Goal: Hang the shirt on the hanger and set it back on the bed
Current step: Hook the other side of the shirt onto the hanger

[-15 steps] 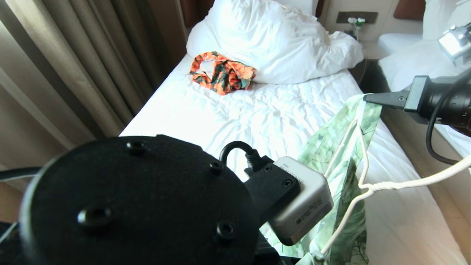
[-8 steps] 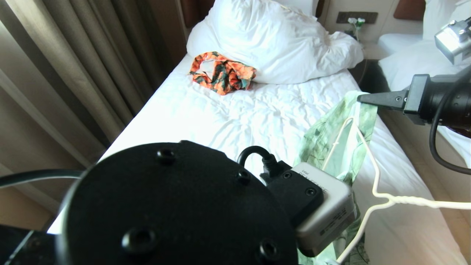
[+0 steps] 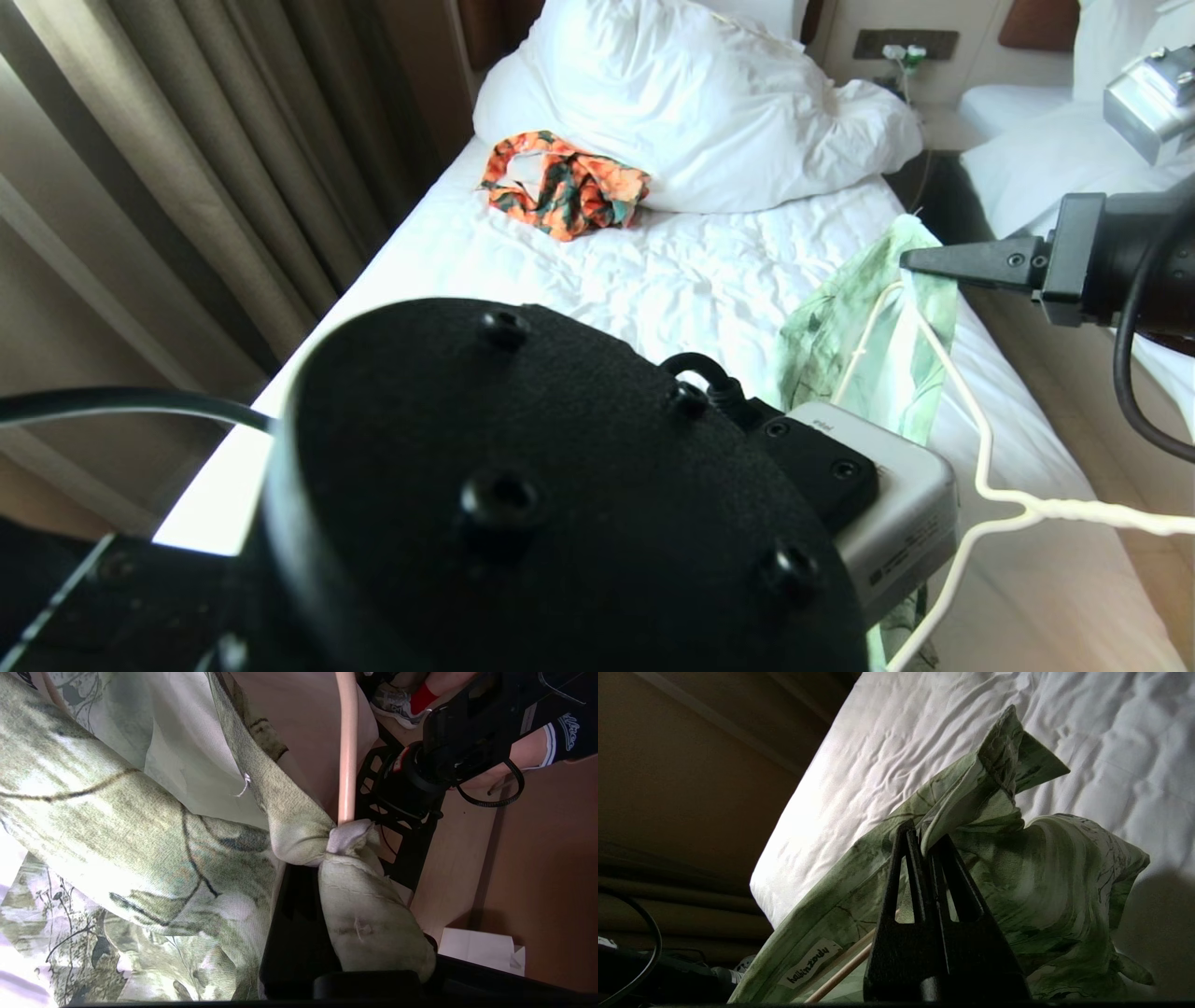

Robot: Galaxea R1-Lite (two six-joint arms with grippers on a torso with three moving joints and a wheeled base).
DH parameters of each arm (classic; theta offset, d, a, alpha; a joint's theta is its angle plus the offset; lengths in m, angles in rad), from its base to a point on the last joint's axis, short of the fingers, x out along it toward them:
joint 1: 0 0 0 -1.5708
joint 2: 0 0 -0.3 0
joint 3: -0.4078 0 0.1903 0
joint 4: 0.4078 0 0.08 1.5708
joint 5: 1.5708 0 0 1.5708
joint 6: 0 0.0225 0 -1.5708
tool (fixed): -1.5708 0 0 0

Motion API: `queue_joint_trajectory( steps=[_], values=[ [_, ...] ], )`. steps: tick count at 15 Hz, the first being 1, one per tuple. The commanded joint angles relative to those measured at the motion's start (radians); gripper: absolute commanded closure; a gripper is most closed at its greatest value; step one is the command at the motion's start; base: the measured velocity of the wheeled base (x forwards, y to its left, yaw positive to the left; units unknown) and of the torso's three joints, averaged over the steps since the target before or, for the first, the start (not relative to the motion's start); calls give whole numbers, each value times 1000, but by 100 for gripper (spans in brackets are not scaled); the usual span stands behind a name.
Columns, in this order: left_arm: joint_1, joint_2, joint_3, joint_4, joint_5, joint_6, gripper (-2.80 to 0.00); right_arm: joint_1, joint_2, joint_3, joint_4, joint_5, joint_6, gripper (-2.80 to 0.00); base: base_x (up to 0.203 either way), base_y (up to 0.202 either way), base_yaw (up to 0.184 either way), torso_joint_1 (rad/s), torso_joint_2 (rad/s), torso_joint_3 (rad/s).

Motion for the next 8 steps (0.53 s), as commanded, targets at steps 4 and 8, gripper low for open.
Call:
queue_joint_trajectory(
  steps=[4, 8],
  values=[
    [8, 34, -29, 2, -1, -2, 0, 63, -26, -3, 0, 5, -8, 0, 0, 0, 0, 0, 0, 0],
    [17, 54, -46, 2, -1, -2, 0, 73, -57, 3, 55, 18, -13, 0, 0, 0, 0, 0, 0, 0]
  ],
)
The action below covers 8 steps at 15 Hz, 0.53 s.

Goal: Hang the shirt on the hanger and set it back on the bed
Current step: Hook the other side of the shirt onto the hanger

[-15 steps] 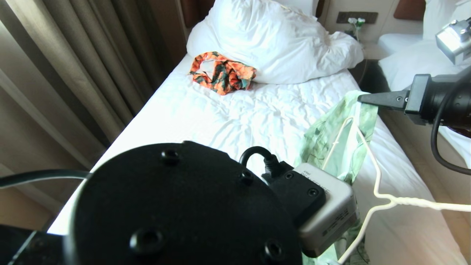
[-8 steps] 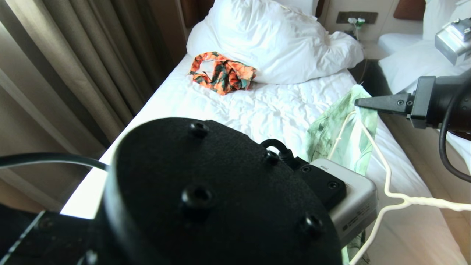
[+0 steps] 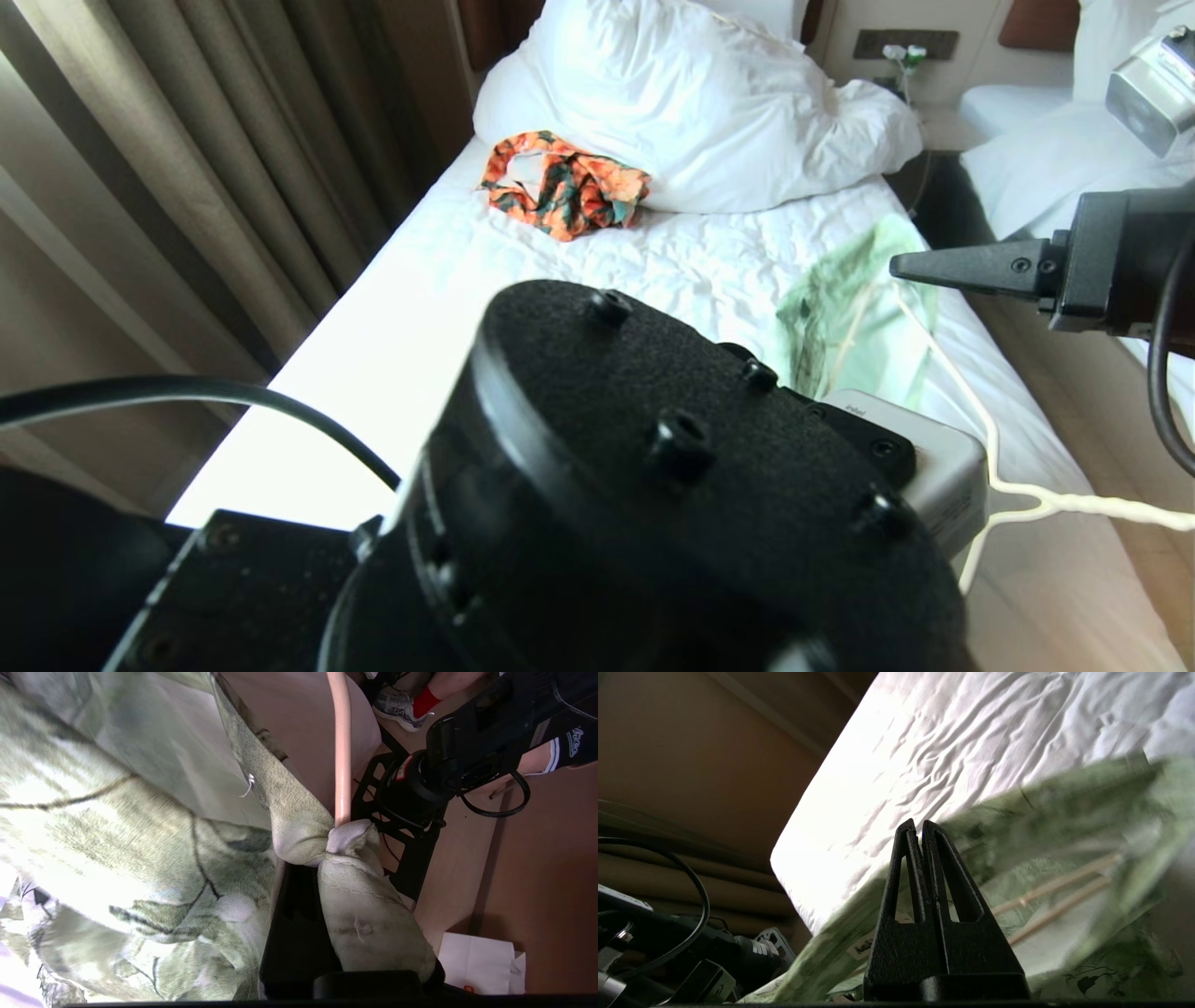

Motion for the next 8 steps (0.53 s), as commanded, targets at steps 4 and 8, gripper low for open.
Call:
queue_joint_trajectory(
  steps=[4, 8],
  values=[
    [4, 14, -9, 3, 1, -2, 0, -27, -32, 5, 28, 22, 1, 0, 0, 0, 0, 0, 0, 0],
    [1, 7, 2, 0, 1, -3, 0, -136, -3, -59, 227, 19, 3, 0, 0, 0, 0, 0, 0, 0]
  ],
)
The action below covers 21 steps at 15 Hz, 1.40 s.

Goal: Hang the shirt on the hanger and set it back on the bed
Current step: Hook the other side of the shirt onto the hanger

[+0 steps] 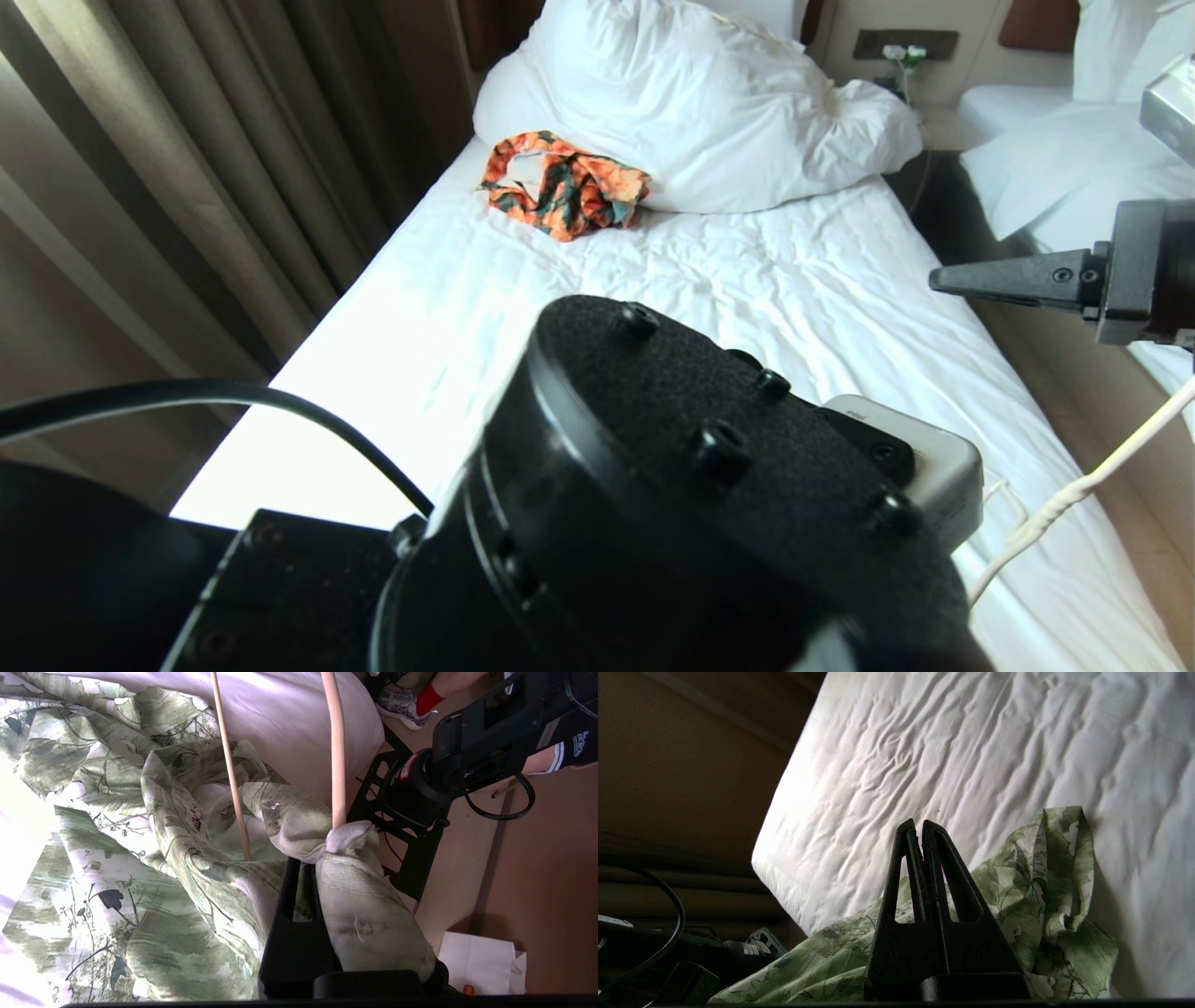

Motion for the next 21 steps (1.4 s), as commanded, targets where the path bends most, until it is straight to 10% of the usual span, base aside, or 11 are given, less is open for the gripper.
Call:
queue_joint_trajectory(
  steps=[1, 5, 13, 14, 21],
  values=[
    [-1, -4, 2, 0, 1, -1, 0, -76, 24, -35, 123, 3, 2, 0, 0, 0, 0, 0, 0, 0],
    [18, -2, -1, -9, 7, -2, 0, -194, 87, -37, 333, 10, -14, 0, 0, 0, 0, 0, 0, 0],
    [68, -11, -37, -9, 11, 0, 0, -223, 13, 193, 667, 11, -375, 0, 0, 0, 0, 0, 0, 0],
    [69, -13, -42, -9, 12, 0, 0, -203, 13, 242, 658, 11, -392, -280, 0, 0, 0, 0, 0, 0],
    [70, -21, -47, -1, 18, 0, 0, -92, 173, 471, 198, 2, -395, -280, 0, 0, 0, 0, 0, 0]
  ],
)
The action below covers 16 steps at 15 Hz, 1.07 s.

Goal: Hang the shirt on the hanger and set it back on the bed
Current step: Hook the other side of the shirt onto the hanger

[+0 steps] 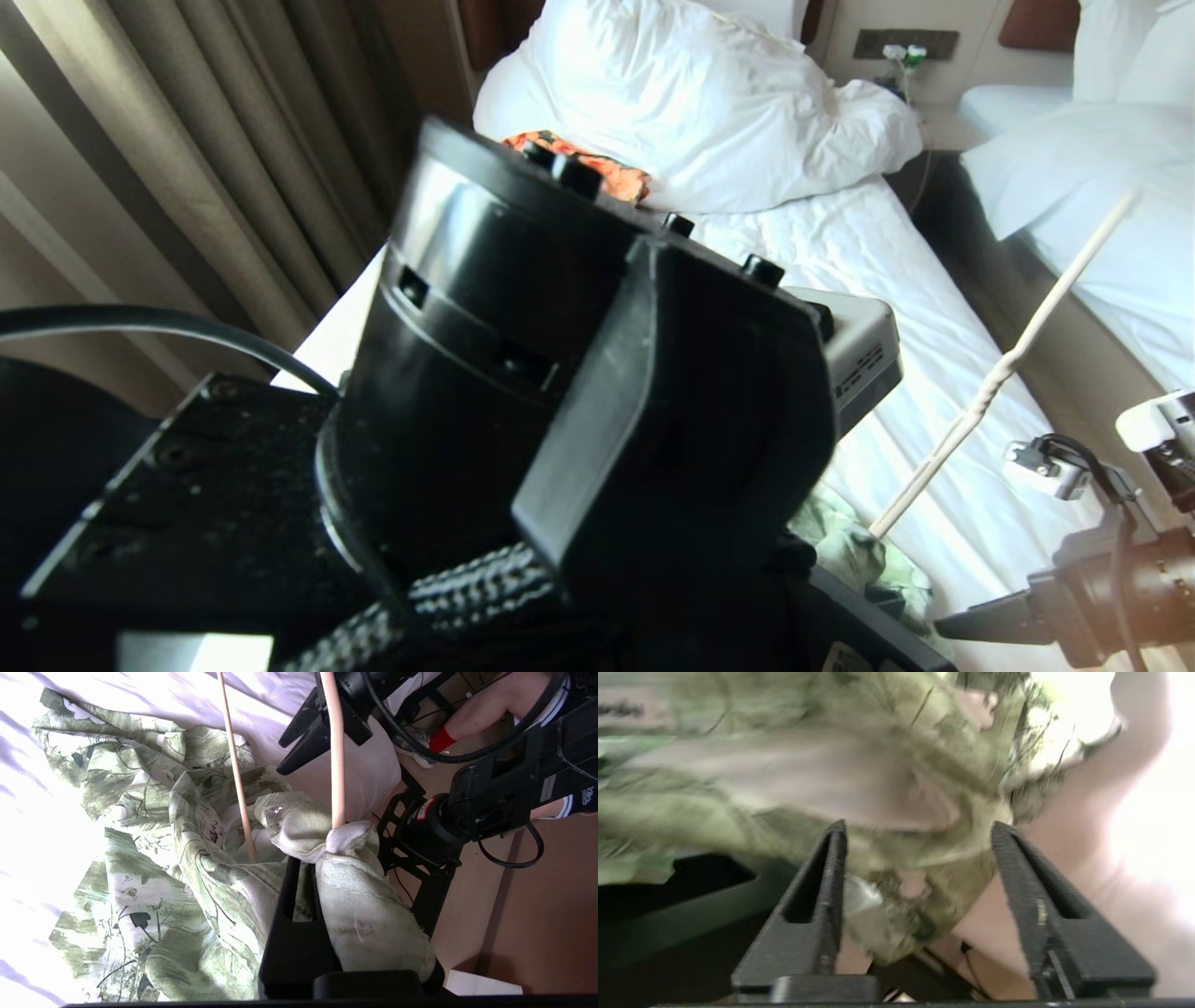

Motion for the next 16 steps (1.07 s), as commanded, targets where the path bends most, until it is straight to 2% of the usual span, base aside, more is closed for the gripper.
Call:
queue_joint_trajectory(
  steps=[1, 3, 10, 14, 16],
  values=[
    [0, -11, 6, 3, 1, -2, 0, 15, 86, 8, -64, -8, -3, -280, 0, 0, 0, 0, 0, 0],
    [0, -13, 6, 3, 1, -2, 0, 29, 119, 13, -124, -25, -6, -280, 0, 0, 0, 0, 0, 0],
    [0, -31, 7, 3, 1, -2, 0, 135, 199, 19, -205, -98, -3, -280, 0, 0, 0, 0, 0, 0],
    [0, -29, 7, 3, 1, -2, 0, 154, 214, 31, -209, -98, -3, -280, 0, 0, 0, 0, 0, 0],
    [0, -39, 7, 2, 1, -2, 0, 155, 213, 59, -262, -97, -3, -280, 0, 0, 0, 0, 0, 0]
  ],
)
